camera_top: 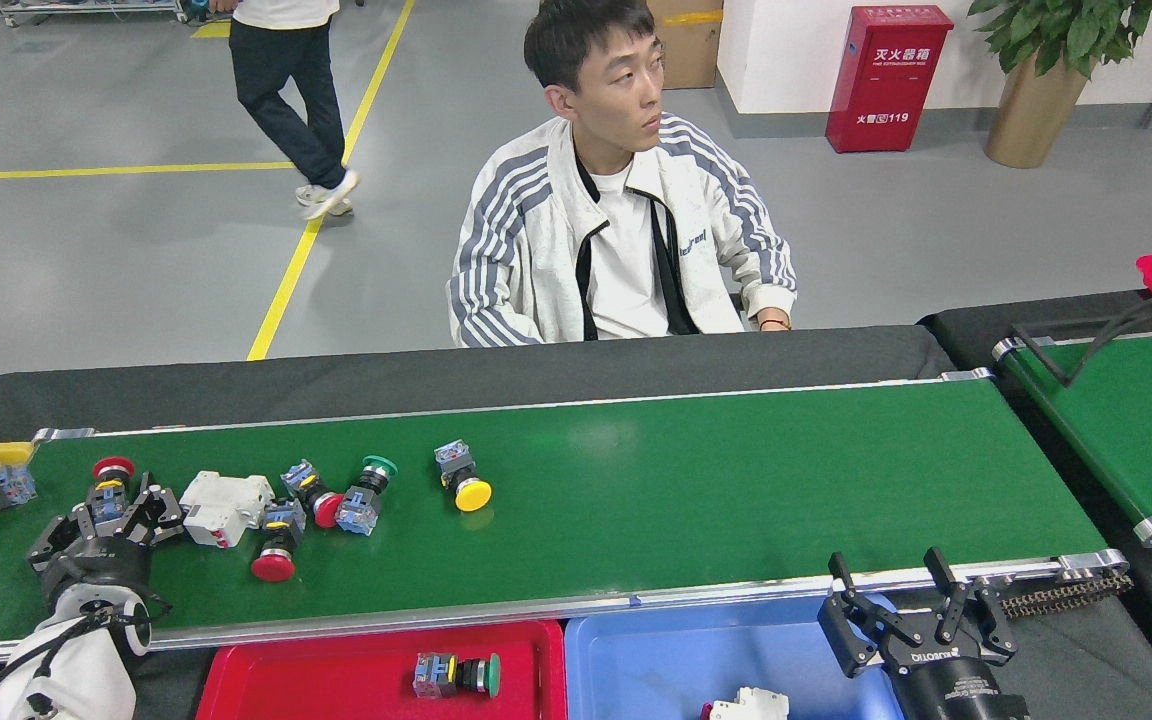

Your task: Pick switch part from conveyor to tray

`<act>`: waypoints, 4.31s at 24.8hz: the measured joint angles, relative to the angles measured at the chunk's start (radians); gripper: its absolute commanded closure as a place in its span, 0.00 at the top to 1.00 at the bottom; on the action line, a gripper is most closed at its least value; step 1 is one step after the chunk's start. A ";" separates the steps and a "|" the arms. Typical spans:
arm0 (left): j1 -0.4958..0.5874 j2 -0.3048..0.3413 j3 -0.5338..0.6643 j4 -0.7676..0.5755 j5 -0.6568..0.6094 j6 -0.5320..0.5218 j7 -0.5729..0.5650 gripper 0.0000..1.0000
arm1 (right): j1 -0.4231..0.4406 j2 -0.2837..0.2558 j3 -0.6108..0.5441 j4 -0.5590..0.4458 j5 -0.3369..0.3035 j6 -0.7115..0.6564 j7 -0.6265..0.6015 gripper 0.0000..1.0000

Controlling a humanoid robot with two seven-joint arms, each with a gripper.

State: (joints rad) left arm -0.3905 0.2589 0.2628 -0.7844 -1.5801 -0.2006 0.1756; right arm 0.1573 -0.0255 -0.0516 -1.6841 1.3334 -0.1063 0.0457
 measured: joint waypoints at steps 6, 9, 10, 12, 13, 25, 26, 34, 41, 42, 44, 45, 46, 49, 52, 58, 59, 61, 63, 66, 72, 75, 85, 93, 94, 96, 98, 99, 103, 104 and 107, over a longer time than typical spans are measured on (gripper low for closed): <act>0.344 0.000 0.001 -0.487 0.121 -0.341 0.008 0.08 | 0.000 0.000 0.001 0.000 0.000 0.000 0.000 1.00; 0.476 -0.003 0.001 -0.678 0.156 -0.492 -0.007 0.22 | 0.001 0.000 0.001 0.000 0.000 0.000 0.000 1.00; 0.513 -0.006 0.002 -0.732 0.161 -0.520 -0.016 0.28 | 0.001 0.000 0.001 0.000 0.000 0.000 0.000 1.00; 0.574 -0.013 0.003 -0.828 0.167 -0.551 -0.034 0.39 | 0.001 0.000 0.001 0.000 0.000 0.000 0.000 1.00; 0.607 -0.016 0.002 -0.873 0.173 -0.559 -0.038 0.40 | 0.001 0.000 0.001 0.000 0.000 0.000 0.000 1.00; 0.757 -0.093 0.017 -0.957 0.213 -0.581 -0.057 1.00 | 0.006 -0.001 0.001 0.000 0.000 0.001 0.000 1.00; 0.757 -0.110 0.026 -0.957 0.212 -0.581 -0.058 1.00 | 0.006 -0.002 0.001 0.000 0.000 0.001 0.000 1.00; 0.765 -0.141 0.112 -0.895 0.203 -0.245 -0.060 1.00 | 0.006 -0.004 0.001 -0.002 0.000 0.001 0.000 1.00; 0.660 -0.108 0.112 -0.847 0.201 -0.217 -0.106 1.00 | 0.019 -0.006 0.001 -0.020 0.000 0.004 0.000 1.00; 0.633 -0.102 0.107 -0.834 0.201 -0.216 -0.131 1.00 | 0.020 -0.006 0.001 -0.020 0.000 0.005 0.000 1.00; 0.582 -0.097 0.094 -0.806 0.201 -0.214 -0.169 1.00 | 0.020 -0.006 0.001 -0.020 0.000 0.008 0.000 1.00; 0.559 -0.097 0.087 -0.786 0.200 -0.212 -0.186 1.00 | 0.020 -0.006 0.001 -0.020 0.000 0.008 0.000 1.00; 0.538 -0.094 0.082 -0.764 0.196 -0.211 -0.195 1.00 | 0.021 -0.007 0.001 -0.020 0.000 0.007 0.000 1.00; 0.462 -0.091 0.077 -0.684 0.126 -0.208 -0.209 1.00 | 0.027 -0.014 0.001 -0.020 0.000 0.004 0.000 1.00; 0.382 -0.091 0.078 -0.591 0.077 -0.192 -0.215 1.00 | 0.027 -0.014 0.001 -0.020 0.000 0.004 0.000 1.00; 0.273 -0.025 0.077 -0.419 0.070 -0.139 -0.218 1.00 | 0.027 -0.014 0.001 -0.020 0.000 0.004 0.000 1.00; 0.253 -0.013 0.076 -0.390 0.070 -0.129 -0.218 1.00 | 0.027 -0.014 0.001 -0.020 0.000 0.004 0.000 1.00; 0.198 -0.002 0.076 -0.313 0.070 -0.119 -0.219 1.00 | 0.027 -0.014 0.001 -0.020 0.000 0.004 0.000 1.00; 0.137 0.003 0.075 -0.240 0.070 -0.114 -0.220 1.00 | 0.027 -0.014 0.001 -0.020 0.000 0.003 0.000 1.00; 0.077 0.018 0.075 -0.154 0.070 -0.112 -0.220 1.00 | 0.027 -0.014 0.001 -0.020 0.000 0.003 0.000 1.00; 0.033 0.021 0.066 -0.093 0.070 -0.107 -0.212 0.81 | 0.028 -0.014 0.003 -0.020 0.000 0.003 0.000 1.00; 0.033 0.018 0.066 -0.090 0.076 -0.105 -0.210 0.27 | 0.028 -0.014 0.004 -0.020 0.000 0.002 0.000 1.00; 0.088 0.012 0.063 -0.179 0.157 -0.229 -0.183 0.11 | 0.029 -0.014 0.005 -0.020 0.000 0.002 0.000 1.00; 0.503 0.012 0.062 -0.676 0.303 -0.498 -0.180 0.11 | 0.028 -0.014 0.002 -0.021 -0.002 -0.002 0.001 1.00; 0.560 0.011 0.061 -0.731 0.313 -0.526 -0.181 0.12 | 0.028 -0.014 0.002 -0.024 -0.002 -0.001 0.002 1.00; 0.663 -0.009 0.061 -0.832 0.320 -0.556 -0.183 0.12 | 0.028 -0.014 0.001 -0.032 -0.002 0.000 0.002 1.00; 0.754 -0.034 0.059 -0.915 0.320 -0.571 -0.185 0.13 | 0.028 -0.014 0.001 -0.033 -0.003 0.000 0.004 1.00; 0.785 -0.043 0.054 -0.942 0.320 -0.575 -0.186 0.19 | 0.028 -0.014 0.001 -0.033 -0.003 0.000 0.004 1.00; 0.840 -0.105 0.017 -0.975 0.317 -0.580 -0.190 1.00 | 0.028 -0.014 0.001 -0.033 -0.003 0.000 0.004 1.00; 0.838 -0.130 0.016 -0.976 0.316 -0.580 -0.190 1.00 | 0.028 -0.014 0.001 -0.033 -0.003 0.000 0.004 1.00; 0.831 -0.165 0.025 -0.977 0.316 -0.581 -0.190 1.00 | 0.028 -0.014 0.001 -0.033 -0.003 0.000 0.003 1.00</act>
State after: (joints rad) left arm 0.4408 0.0941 0.2875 -1.7610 -1.2636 -0.7811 -0.0145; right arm 0.1857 -0.0397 -0.0504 -1.7175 1.3308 -0.1064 0.0491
